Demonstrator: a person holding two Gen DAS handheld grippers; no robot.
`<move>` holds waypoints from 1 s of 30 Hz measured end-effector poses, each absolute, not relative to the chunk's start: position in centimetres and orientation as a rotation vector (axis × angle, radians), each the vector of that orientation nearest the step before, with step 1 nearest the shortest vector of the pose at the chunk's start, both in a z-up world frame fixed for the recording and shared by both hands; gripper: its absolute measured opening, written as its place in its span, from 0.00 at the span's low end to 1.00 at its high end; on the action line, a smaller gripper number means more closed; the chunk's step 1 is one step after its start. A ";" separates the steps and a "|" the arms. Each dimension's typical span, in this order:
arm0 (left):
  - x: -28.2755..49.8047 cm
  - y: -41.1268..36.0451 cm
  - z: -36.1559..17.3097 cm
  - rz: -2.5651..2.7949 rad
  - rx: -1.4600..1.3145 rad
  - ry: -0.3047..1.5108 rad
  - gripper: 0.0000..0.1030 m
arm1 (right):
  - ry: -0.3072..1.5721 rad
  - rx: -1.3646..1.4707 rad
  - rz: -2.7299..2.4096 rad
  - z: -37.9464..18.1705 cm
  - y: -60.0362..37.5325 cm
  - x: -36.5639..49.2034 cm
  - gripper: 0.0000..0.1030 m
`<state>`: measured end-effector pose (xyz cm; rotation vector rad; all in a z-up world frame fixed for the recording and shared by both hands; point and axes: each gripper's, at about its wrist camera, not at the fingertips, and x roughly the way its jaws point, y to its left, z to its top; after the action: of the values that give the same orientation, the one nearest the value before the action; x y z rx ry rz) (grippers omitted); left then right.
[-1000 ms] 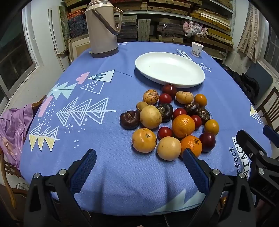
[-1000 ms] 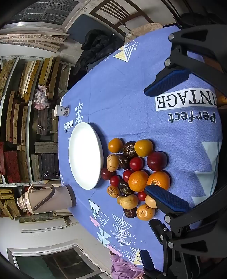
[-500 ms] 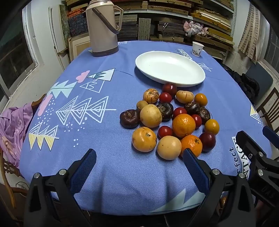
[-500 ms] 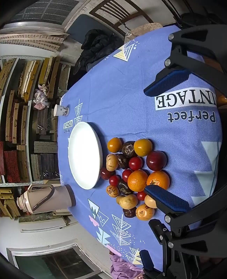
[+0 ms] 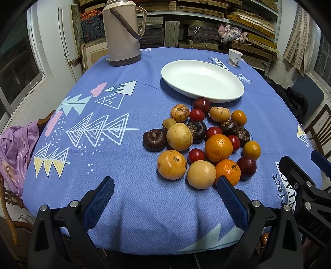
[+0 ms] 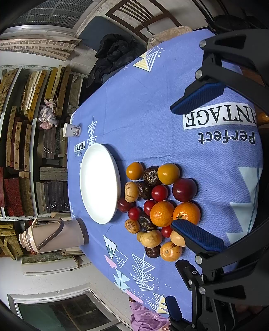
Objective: Organize fruits
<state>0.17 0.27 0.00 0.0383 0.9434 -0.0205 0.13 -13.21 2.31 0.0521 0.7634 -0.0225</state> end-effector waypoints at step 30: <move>0.0 0.3 -0.2 -0.020 0.035 0.949 0.97 | 0.768 0.053 -0.021 2.1 -12.7 0.5 0.96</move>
<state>-0.01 0.31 -0.22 0.0355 0.9494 -0.0197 0.46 -12.68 2.07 0.0532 0.7684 -0.0215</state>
